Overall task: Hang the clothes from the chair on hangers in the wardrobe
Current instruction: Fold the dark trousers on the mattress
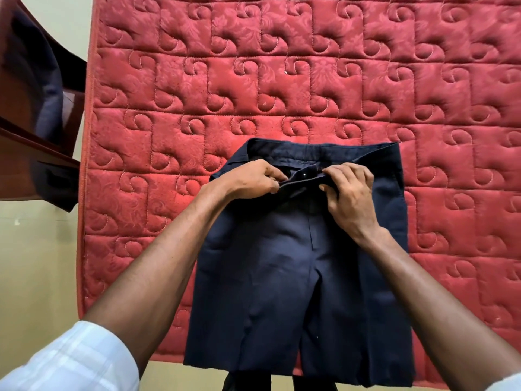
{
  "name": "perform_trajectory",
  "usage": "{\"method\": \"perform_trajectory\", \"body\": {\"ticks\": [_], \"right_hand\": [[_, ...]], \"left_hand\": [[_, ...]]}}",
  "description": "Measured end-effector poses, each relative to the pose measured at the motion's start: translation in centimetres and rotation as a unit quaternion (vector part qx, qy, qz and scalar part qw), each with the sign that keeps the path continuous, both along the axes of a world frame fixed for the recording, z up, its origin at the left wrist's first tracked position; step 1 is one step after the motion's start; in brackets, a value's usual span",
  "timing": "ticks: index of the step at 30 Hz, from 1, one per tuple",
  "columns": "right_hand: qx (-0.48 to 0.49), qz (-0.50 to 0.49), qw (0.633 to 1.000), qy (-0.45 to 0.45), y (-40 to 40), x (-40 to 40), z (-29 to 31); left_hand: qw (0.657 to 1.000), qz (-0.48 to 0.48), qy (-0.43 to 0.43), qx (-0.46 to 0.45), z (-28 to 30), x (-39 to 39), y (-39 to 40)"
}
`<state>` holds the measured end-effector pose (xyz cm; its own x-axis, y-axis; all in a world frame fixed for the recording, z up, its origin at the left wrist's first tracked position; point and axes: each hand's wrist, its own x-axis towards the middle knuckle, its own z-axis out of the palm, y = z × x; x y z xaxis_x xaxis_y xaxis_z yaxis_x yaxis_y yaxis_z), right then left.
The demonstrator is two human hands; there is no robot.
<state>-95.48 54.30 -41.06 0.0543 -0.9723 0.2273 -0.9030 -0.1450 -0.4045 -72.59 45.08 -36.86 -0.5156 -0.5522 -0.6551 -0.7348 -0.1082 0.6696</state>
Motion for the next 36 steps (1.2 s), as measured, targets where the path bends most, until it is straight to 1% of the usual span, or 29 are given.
{"method": "perform_trajectory", "body": {"ticks": [4, 6, 9, 11, 13, 16, 20, 24, 28, 32, 36], "right_hand": [[-0.039, 0.02, 0.999, -0.025, 0.1, -1.0, 0.2], [-0.039, 0.017, 0.999, -0.033, 0.3, -0.9, 0.0], [-0.038, 0.012, 0.998, -0.039, 0.7, -0.6, -0.4], [-0.034, 0.011, 0.998, -0.049, 0.8, -0.5, -0.9], [-0.029, 0.007, 0.997, -0.066, 0.7, -0.3, -1.2], [-0.026, 0.012, 0.994, -0.106, 0.5, 0.1, -1.3], [-0.01, -0.006, 0.986, -0.167, -0.2, 0.4, -0.8], [0.024, 0.018, 0.983, -0.182, -0.4, 0.1, -0.7], [0.081, 0.034, 0.98, -0.176, -0.6, -0.3, -0.6], [0.082, 0.029, 0.981, -0.176, -1.3, 0.1, 0.2], [0.089, 0.0, 0.982, -0.168, -1.4, 0.7, 0.9]], "left_hand": [[0.998, 0.07, 0.004, 0.0, -0.4, -3.0, -0.1], [0.997, 0.071, 0.004, -0.011, -0.4, -4.2, -0.1], [0.998, 0.046, -0.01, -0.032, -0.3, -4.9, -0.1], [0.997, 0.06, -0.022, -0.045, -0.4, -5.1, 0.1], [0.995, 0.096, -0.016, -0.031, -0.4, -5.4, 0.5], [0.989, 0.147, 0.003, 0.014, -0.7, -5.4, 1.0], [0.976, 0.204, 0.043, 0.059, -0.9, -5.3, 1.4], [0.964, 0.246, 0.064, 0.079, -0.9, -5.4, 1.8], [0.965, 0.245, 0.062, 0.071, -1.3, -5.6, 2.0], [0.964, 0.248, 0.074, 0.066, -1.3, -5.5, 2.0], [0.966, 0.24, 0.084, 0.05, -1.4, -5.2, 2.0]]}}
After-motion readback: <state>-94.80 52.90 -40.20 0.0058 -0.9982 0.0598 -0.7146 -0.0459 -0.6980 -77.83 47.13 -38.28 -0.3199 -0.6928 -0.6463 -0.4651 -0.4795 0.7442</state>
